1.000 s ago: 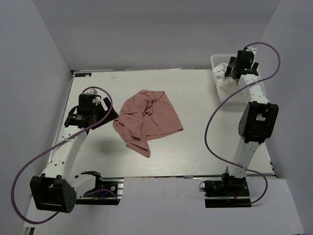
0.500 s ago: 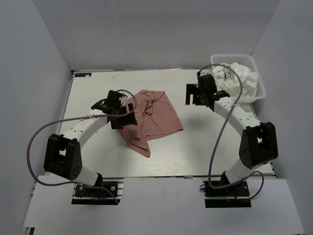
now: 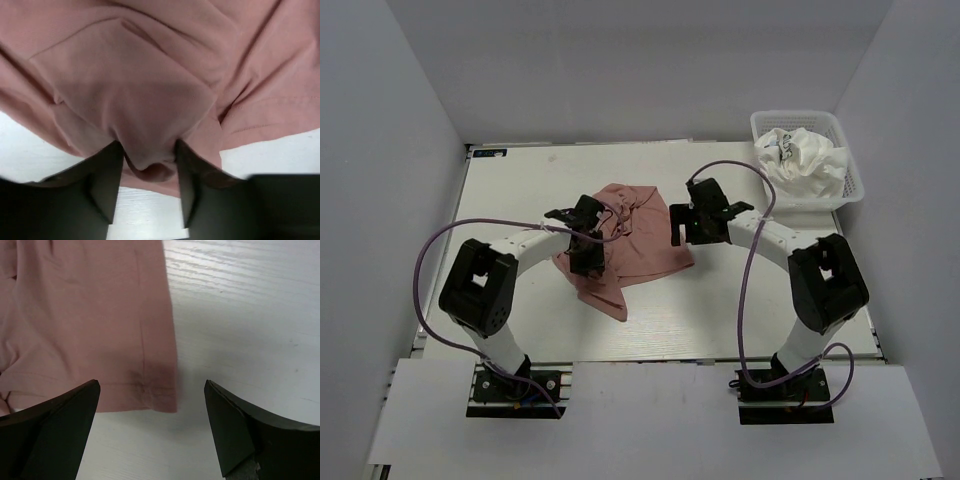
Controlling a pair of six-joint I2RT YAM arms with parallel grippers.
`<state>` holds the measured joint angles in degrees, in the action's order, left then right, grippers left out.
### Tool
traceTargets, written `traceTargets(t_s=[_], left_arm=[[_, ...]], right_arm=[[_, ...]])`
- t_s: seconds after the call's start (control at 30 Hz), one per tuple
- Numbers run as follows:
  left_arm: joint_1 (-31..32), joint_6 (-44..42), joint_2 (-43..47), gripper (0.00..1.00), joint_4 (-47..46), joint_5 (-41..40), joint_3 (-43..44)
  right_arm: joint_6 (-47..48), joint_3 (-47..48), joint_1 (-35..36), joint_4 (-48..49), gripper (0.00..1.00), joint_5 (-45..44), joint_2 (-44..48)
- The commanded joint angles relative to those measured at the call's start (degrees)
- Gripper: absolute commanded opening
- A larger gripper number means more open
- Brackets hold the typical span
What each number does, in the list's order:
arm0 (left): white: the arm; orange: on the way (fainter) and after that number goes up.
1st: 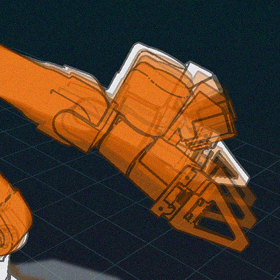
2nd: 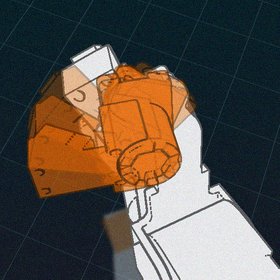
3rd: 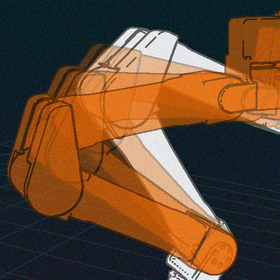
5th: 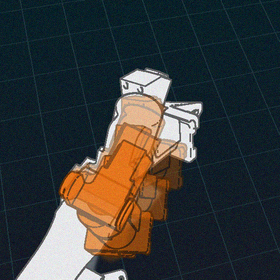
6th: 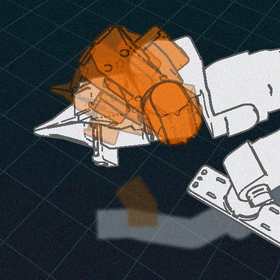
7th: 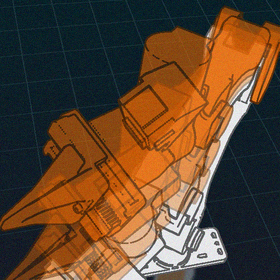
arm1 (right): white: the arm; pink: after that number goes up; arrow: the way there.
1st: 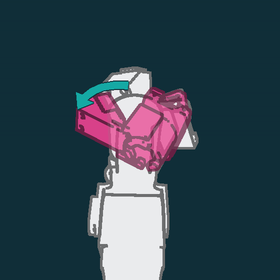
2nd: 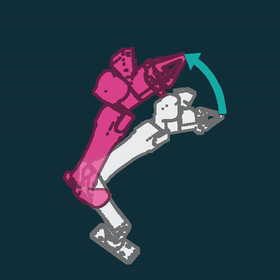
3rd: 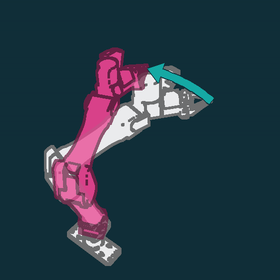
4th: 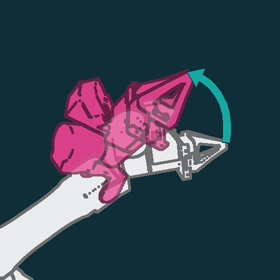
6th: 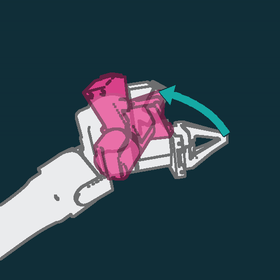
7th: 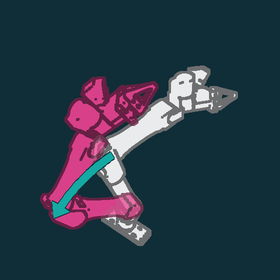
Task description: Fold and stack the t-shirts
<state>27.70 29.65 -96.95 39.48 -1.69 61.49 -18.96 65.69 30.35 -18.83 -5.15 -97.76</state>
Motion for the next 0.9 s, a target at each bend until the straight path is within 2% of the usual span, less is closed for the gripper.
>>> traceTargets(t_s=[0.0, 0.03, 0.13, 0.17, 0.3, 0.33, 0.4, 0.43, 0.47, 0.5, 0.6, 0.7, 0.73, 0.8, 0.83, 0.87], left_arm=[[0.9, 0.6, 0.4, 0.46, 0.4, -3.1, 2.8], [0.9, 0.6, 1.1, 0.28, 0.4, -3.7, 3.5], [0.9, 1.1, 2.5, 0.04, -0.6, -3.7, 4.2], [0.9, 1.1, 3.7, 0.00, -0.6, -3.1, 4.2], [0.9, 1.1, 6.8, 0.00, -0.6, -3.7, 5.9], [0.9, 1.1, 7.4, 0.00, -0.6, -3.7, 6.4], [0.9, 1.1, 8.6, 0.00, -0.6, -5.0, 7.0], [0.9, 1.1, 10.1, 0.00, -0.6, -5.0, 7.6], [0.9, 1.1, 10.7, 0.00, 0.1, -5.8, 8.4], [0.9, 1.1, 11.5, 0.00, 0.8, -6.9, 8.4], [0.3, 1.1, 14.6, 0.00, 2.3, -10.2, 11.0], [-0.2, 1.1, 16.8, 0.00, 5.3, -14.6, 14.8], [-0.2, 1.1, 18.3, 0.00, 6.4, -16.0, 16.0], [-0.2, 1.1, 20.0, 0.00, 8.1, -19.4, 20.0], [-0.2, 1.1, 22.4, 0.00, 8.7, -20.2, 22.1], [-0.2, 1.1, 23.6, 0.00, 9.4, -20.9, 23.0]], right_arm=[[-1.7, -1.4, 1.4, 2.8, 0.90, 1.9, -1.5], [-1.8, -1.3, 1.7, 3.1, 0.90, 2.0, -2.2], [-2.4, -1.5, 2.9, 3.1, 0.90, 2.0, -4.0], [-2.7, -1.4, 3.1, 3.2, 0.90, 1.9, -4.8], [-3.1, -0.4, 3.6, 3.9, 0.90, 1.7, -7.9], [-3.1, -0.1, 3.7, 3.9, 0.86, 1.5, -8.3], [-3.7, 0.8, 3.7, 4.0, 0.72, 1.0, -10.2], [-4.0, 1.0, 3.8, 3.9, 0.59, 0.8, -10.3], [-4.7, 0.7, 3.9, 4.5, 0.21, 0.5, -10.3], [-4.8, 0.4, 3.8, 4.7, 0.01, 0.6, -9.9], [-4.9, -1.6, 3.4, 6.8, 0.00, 0.3, -5.5], [-4.2, -3.1, 3.1, 8.4, 0.00, -7.5, 1.5], [-3.8, -3.0, 3.0, 8.4, 0.00, -11.4, 7.3], [-2.1, -2.5, 2.6, 8.2, 0.00, -16.4, 11.4], [-1.2, -1.6, 2.4, 8.1, 0.00, -18.1, 17.7], [0.2, -1.2, 2.4, 8.0, 0.00, -21.8, 19.7]])
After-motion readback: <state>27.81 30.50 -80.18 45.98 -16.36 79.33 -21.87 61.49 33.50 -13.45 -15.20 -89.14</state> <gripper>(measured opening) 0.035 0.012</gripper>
